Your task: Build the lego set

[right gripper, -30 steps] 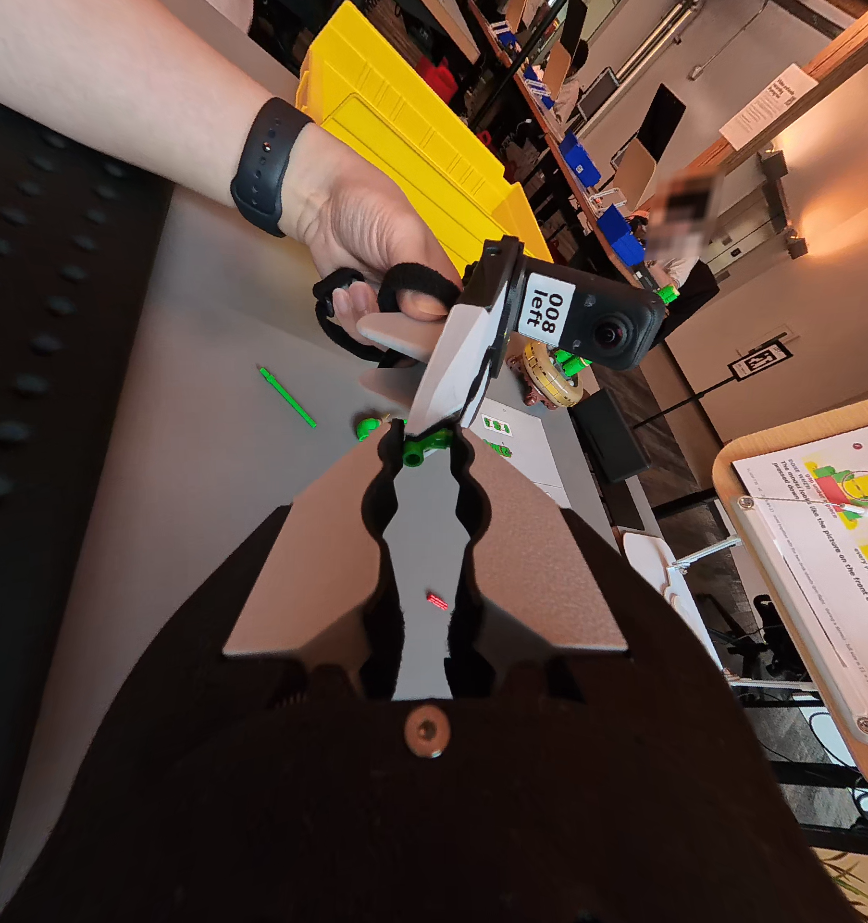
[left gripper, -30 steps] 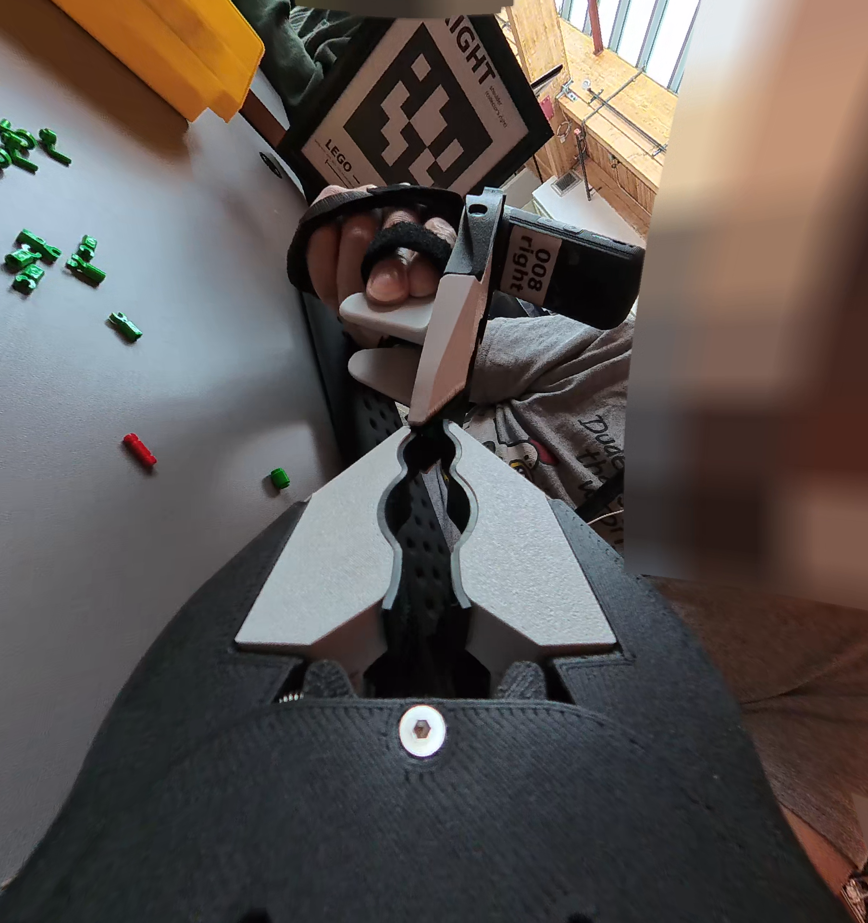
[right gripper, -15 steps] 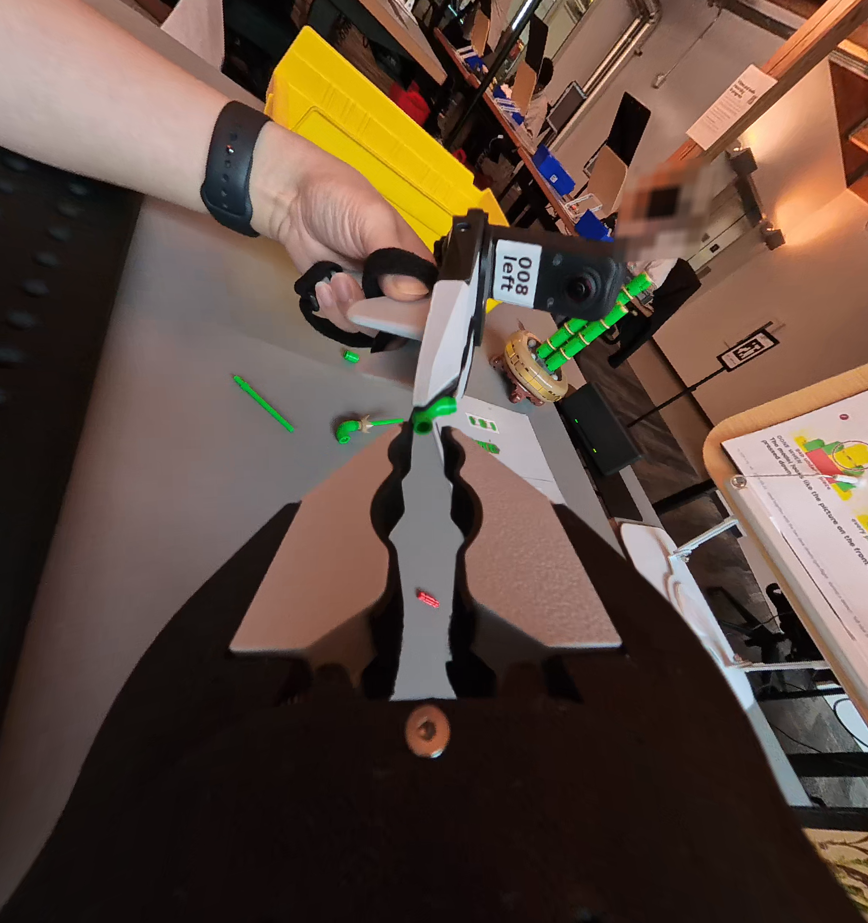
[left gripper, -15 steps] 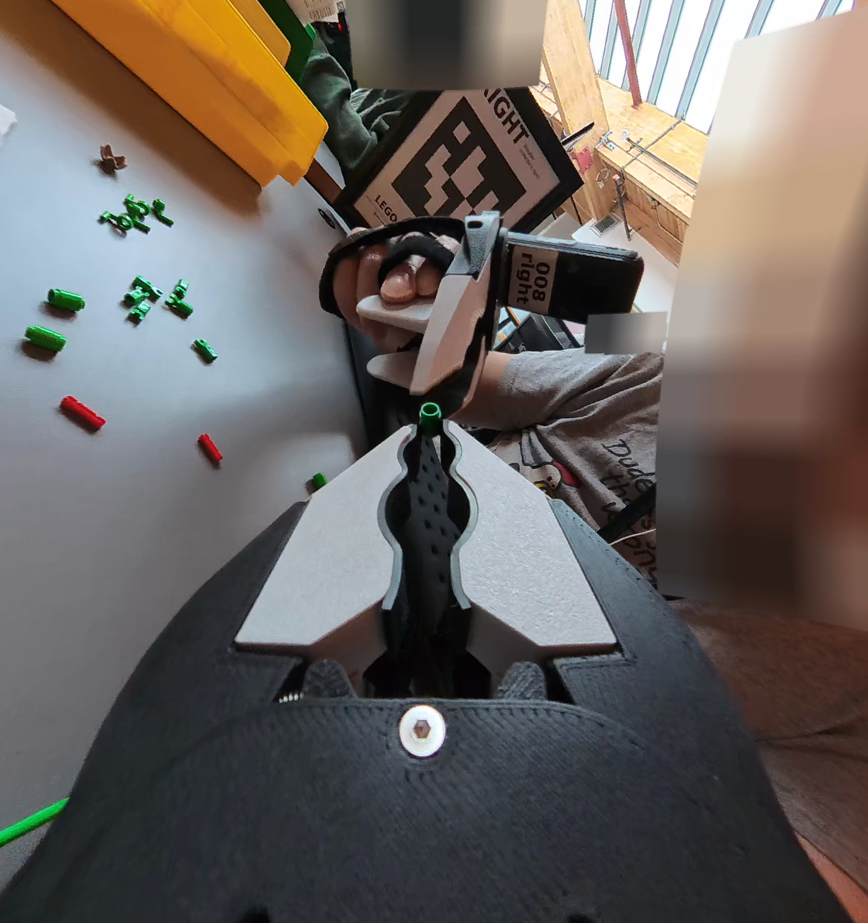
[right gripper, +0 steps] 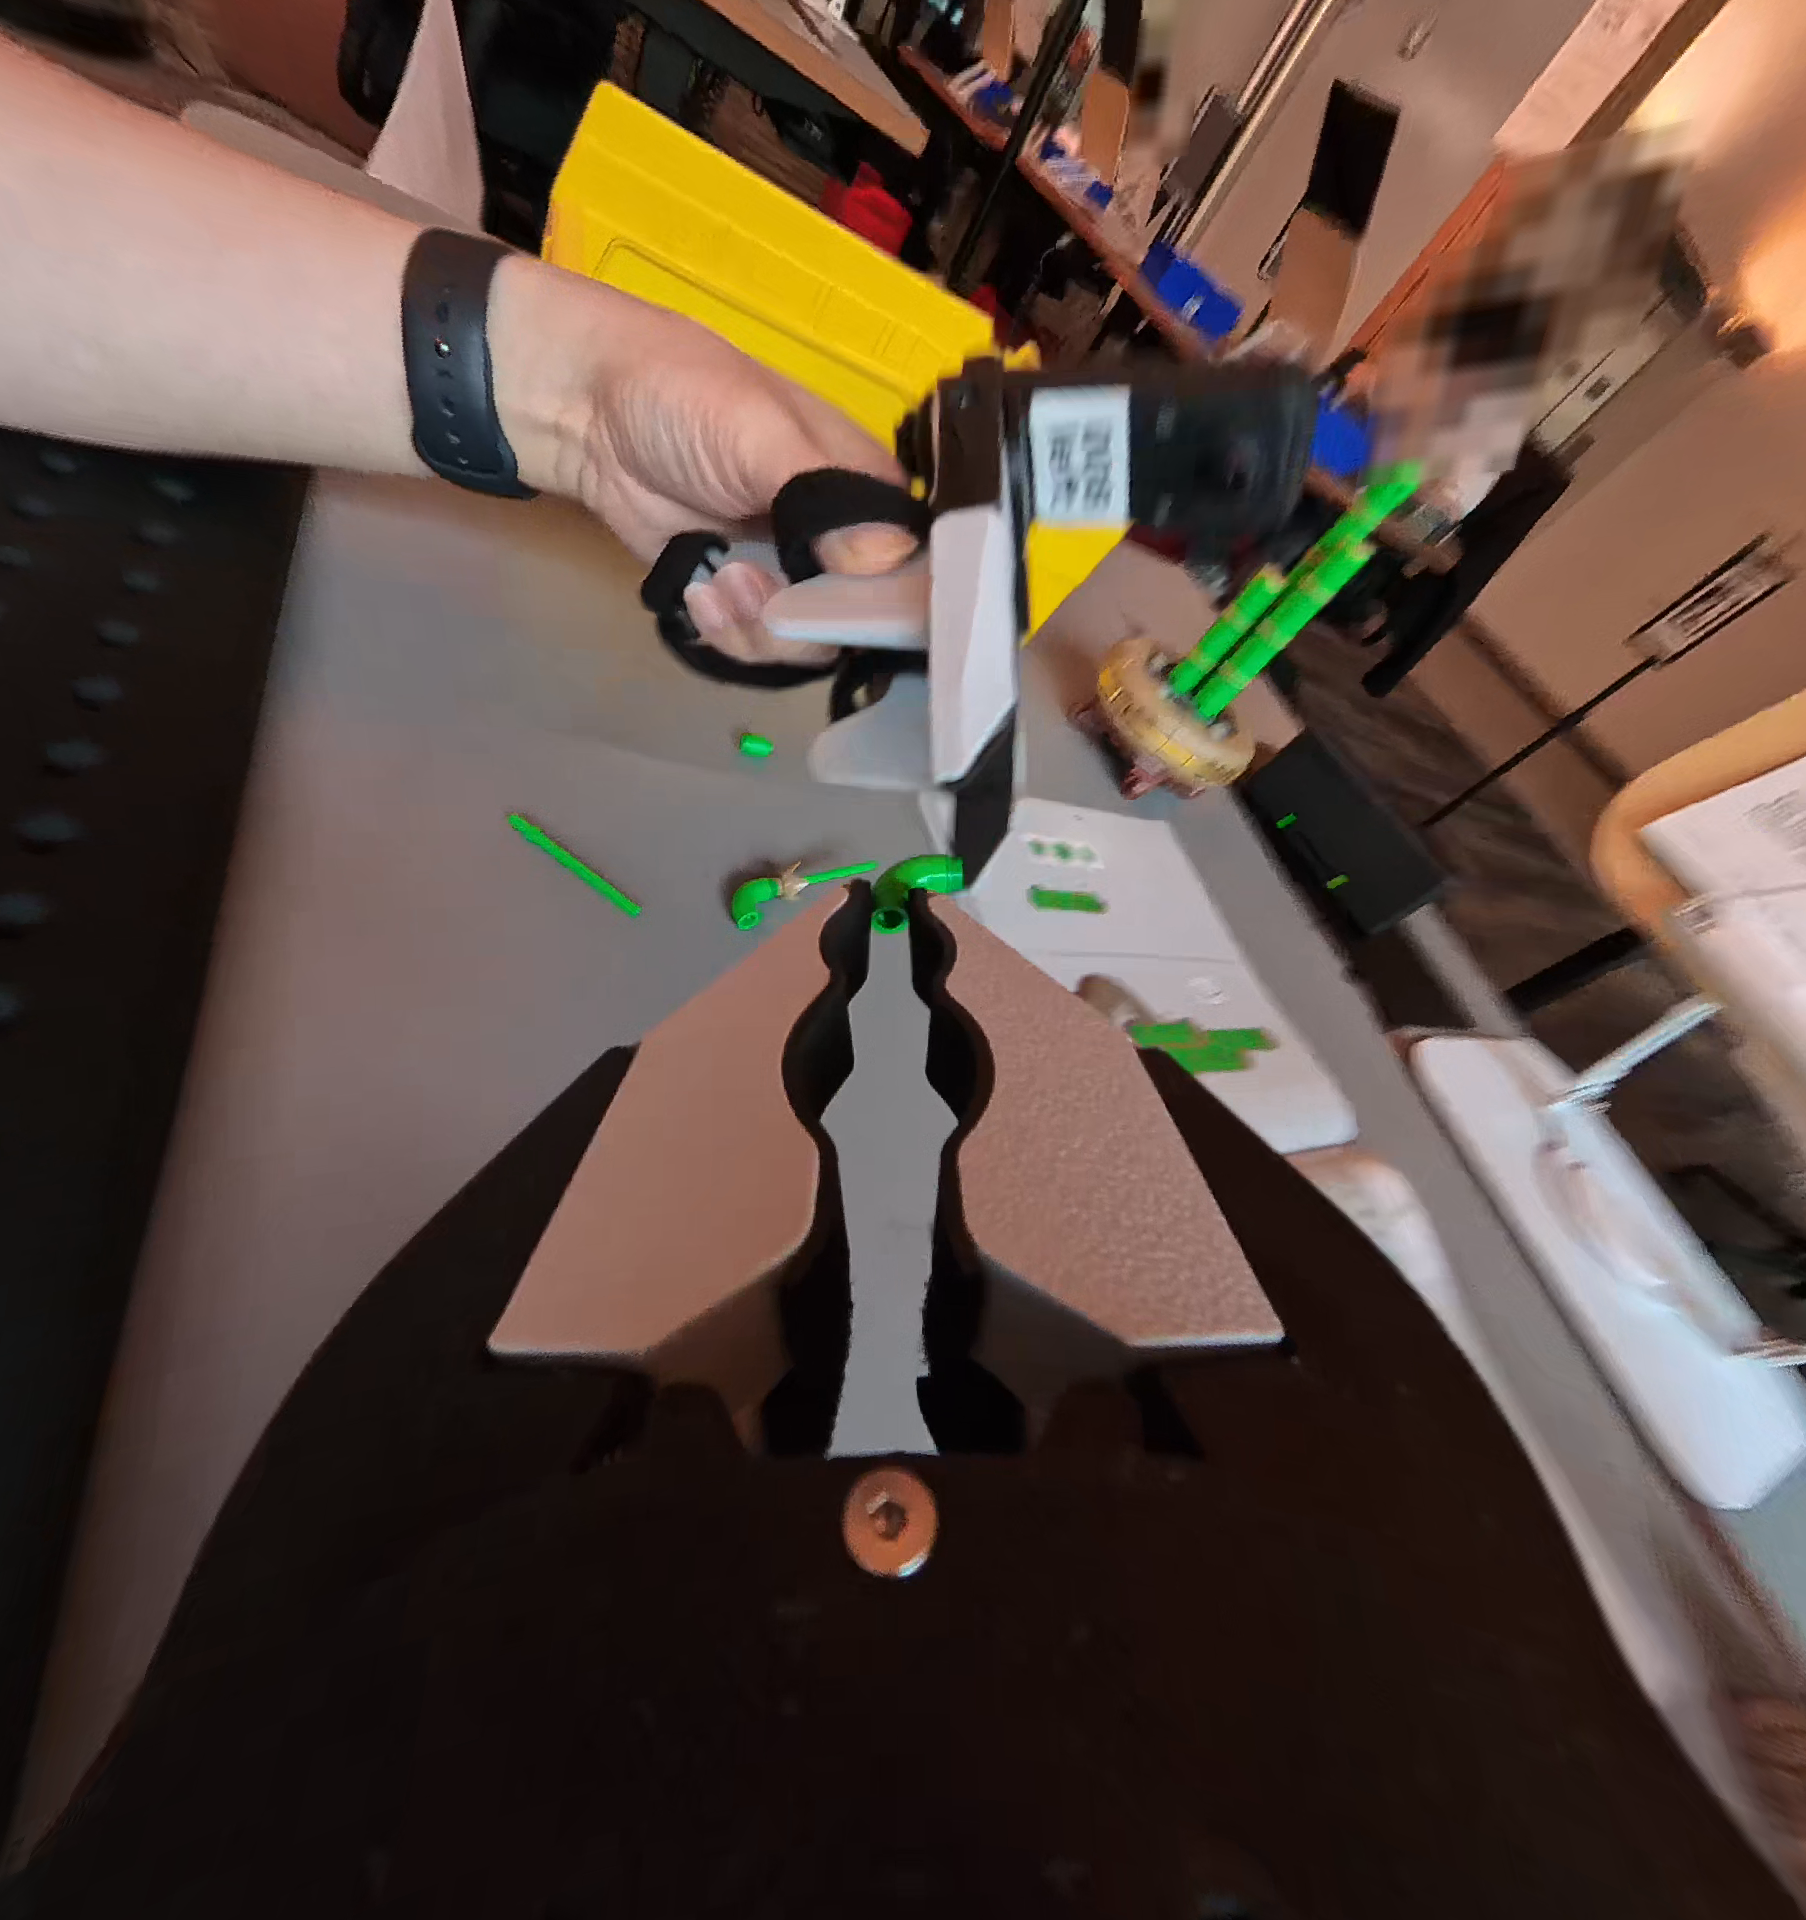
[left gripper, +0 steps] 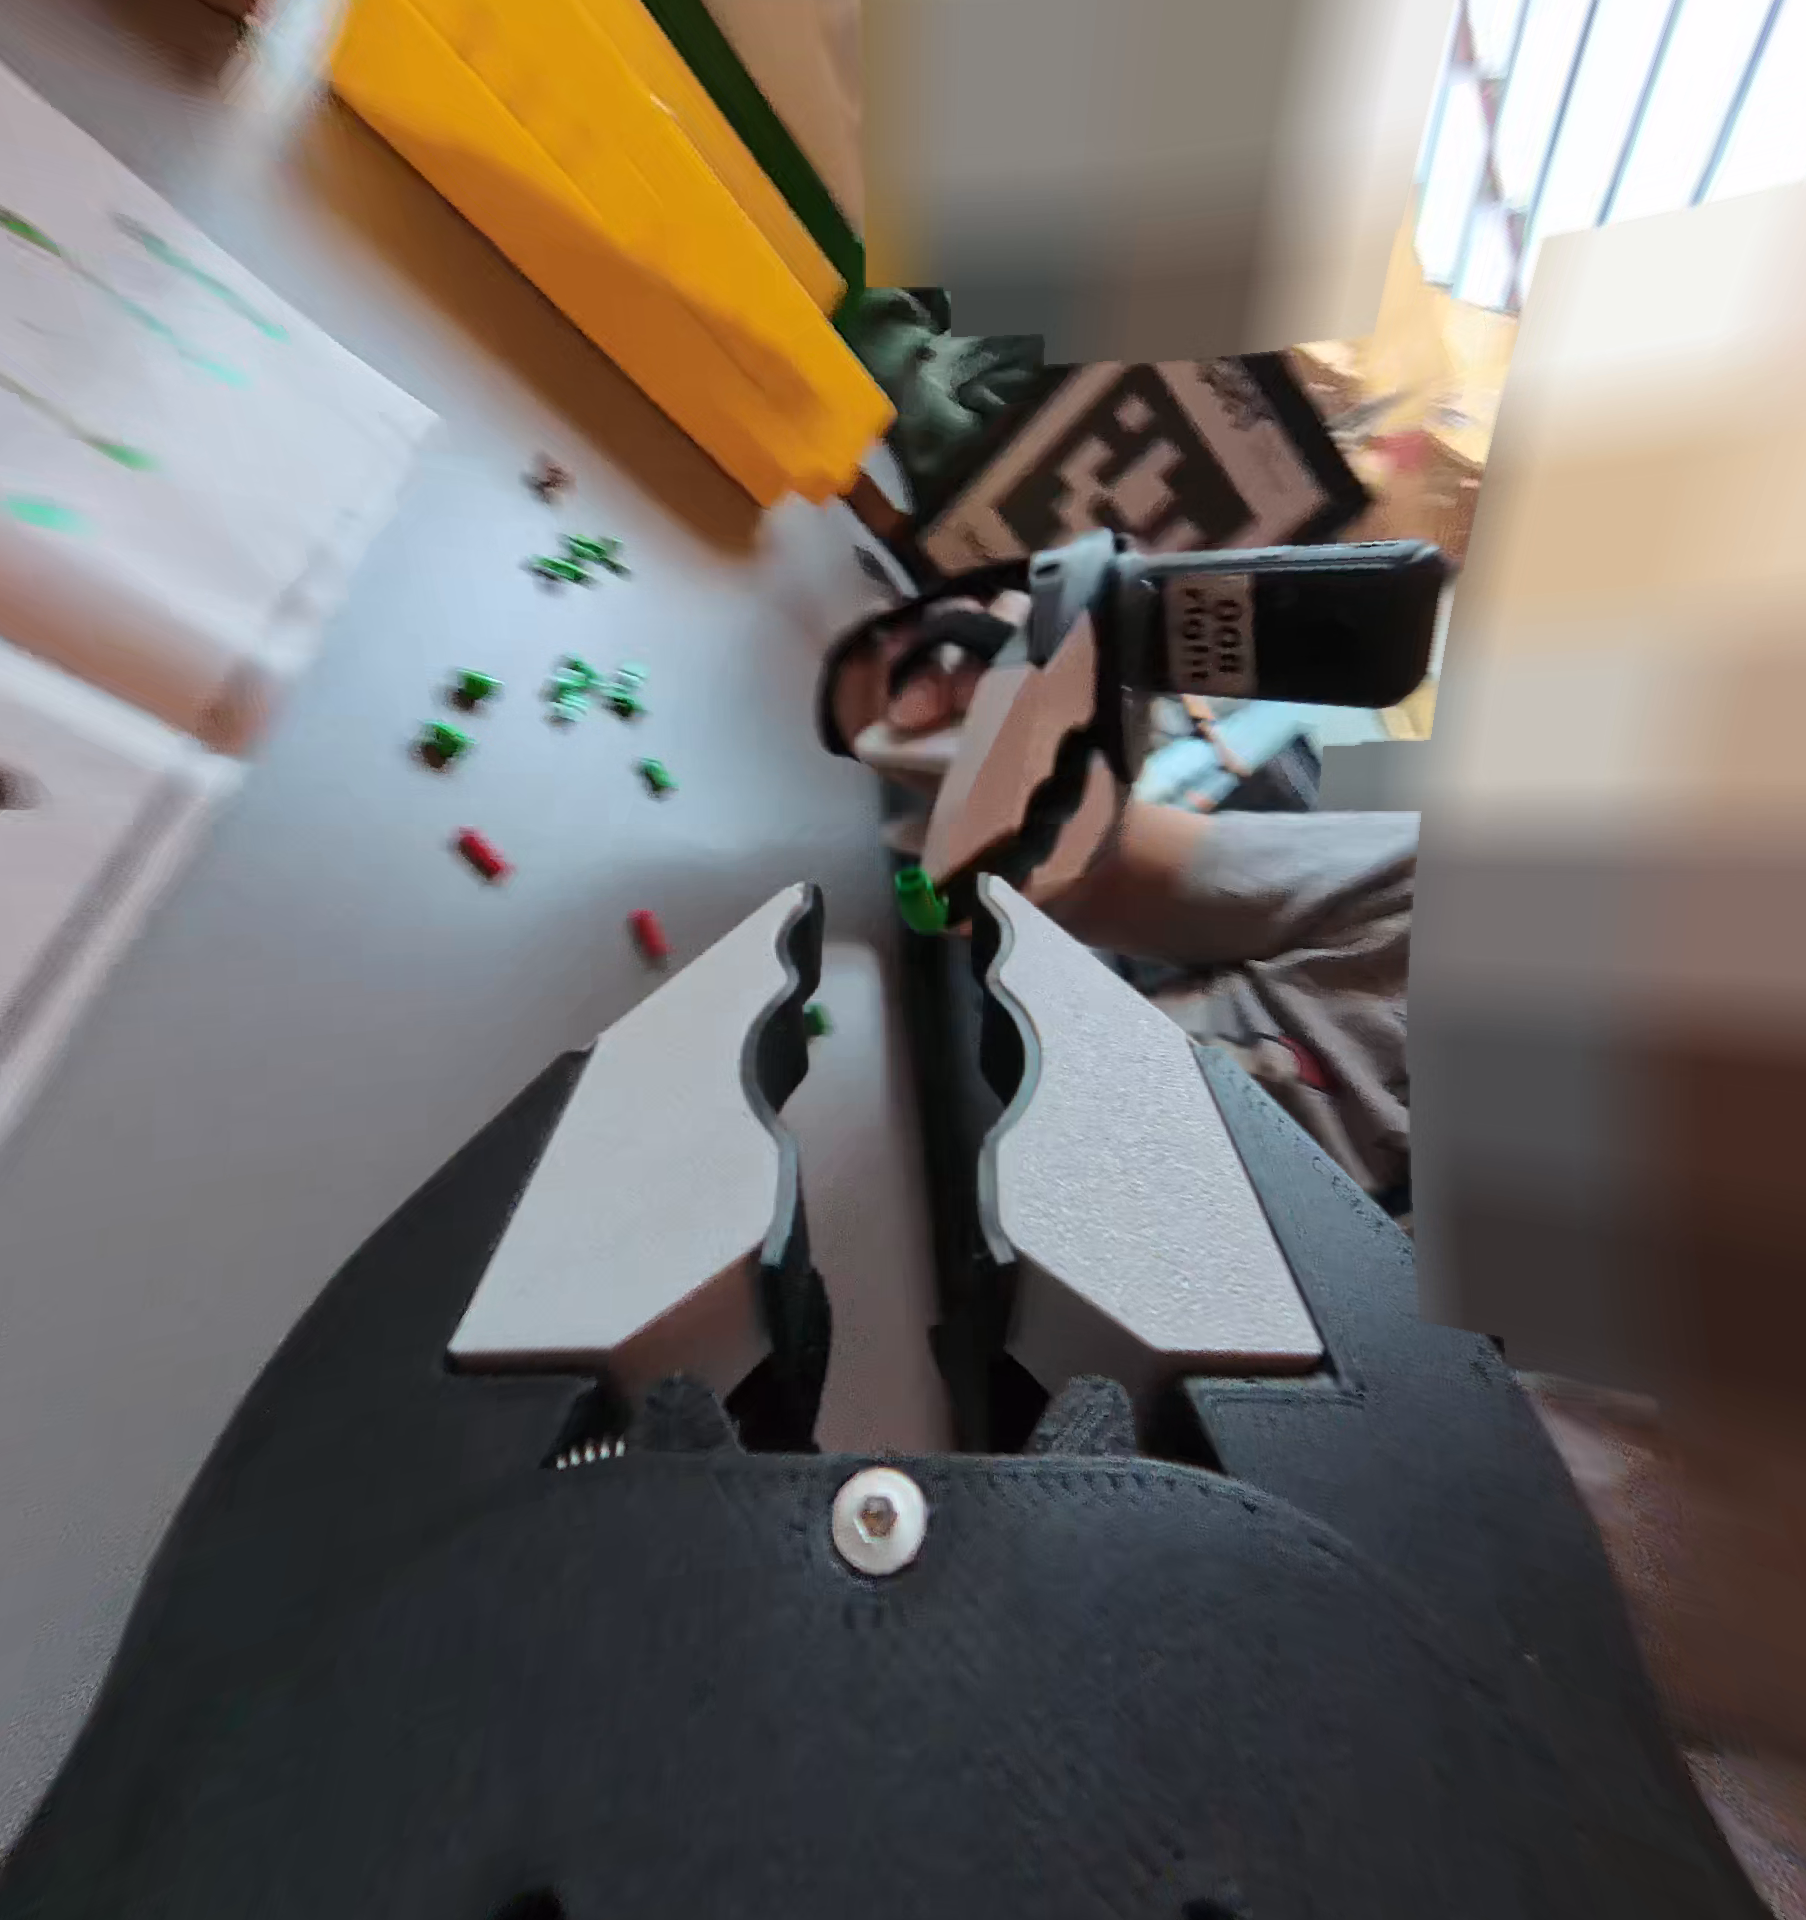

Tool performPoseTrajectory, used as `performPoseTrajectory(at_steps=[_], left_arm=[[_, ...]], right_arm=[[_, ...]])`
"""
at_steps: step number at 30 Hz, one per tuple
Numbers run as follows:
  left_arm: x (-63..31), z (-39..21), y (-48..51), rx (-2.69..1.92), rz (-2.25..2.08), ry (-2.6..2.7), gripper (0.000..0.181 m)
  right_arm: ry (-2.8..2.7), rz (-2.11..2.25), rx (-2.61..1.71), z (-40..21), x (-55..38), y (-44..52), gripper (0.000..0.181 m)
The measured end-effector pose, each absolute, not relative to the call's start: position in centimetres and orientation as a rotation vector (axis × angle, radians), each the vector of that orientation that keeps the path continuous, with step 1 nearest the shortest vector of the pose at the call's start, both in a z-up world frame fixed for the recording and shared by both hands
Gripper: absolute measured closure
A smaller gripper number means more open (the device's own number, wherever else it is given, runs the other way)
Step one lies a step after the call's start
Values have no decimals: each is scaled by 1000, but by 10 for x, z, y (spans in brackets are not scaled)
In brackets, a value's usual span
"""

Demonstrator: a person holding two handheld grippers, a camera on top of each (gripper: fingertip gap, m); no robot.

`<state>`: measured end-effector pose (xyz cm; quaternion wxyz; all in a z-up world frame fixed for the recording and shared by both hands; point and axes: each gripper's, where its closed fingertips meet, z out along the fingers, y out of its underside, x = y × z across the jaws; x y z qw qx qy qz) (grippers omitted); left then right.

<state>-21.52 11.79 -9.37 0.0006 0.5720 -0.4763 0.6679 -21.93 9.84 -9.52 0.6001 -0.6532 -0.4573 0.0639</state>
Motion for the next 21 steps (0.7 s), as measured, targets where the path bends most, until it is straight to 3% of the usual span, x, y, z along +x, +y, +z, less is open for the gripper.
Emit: performPoseTrajectory(at_steps=[4,8,12,21], left_arm=[[-222,-87,168,2172,2161,-1666,156],[-227,-62,175,2128,2380,-1579,158],[-225,-70,180,2182,2326,-1568,159],[-215,-80,163,2045,2314,-1409,156]], right_arm=[[-1042,376,-1781,-144,-229,116,177],[-1118,368,-1872,-168,-242,131,177],[-1162,368,-1911,-182,-249,131,177],[-1023,-84,-1449,-93,-215,133,177]])
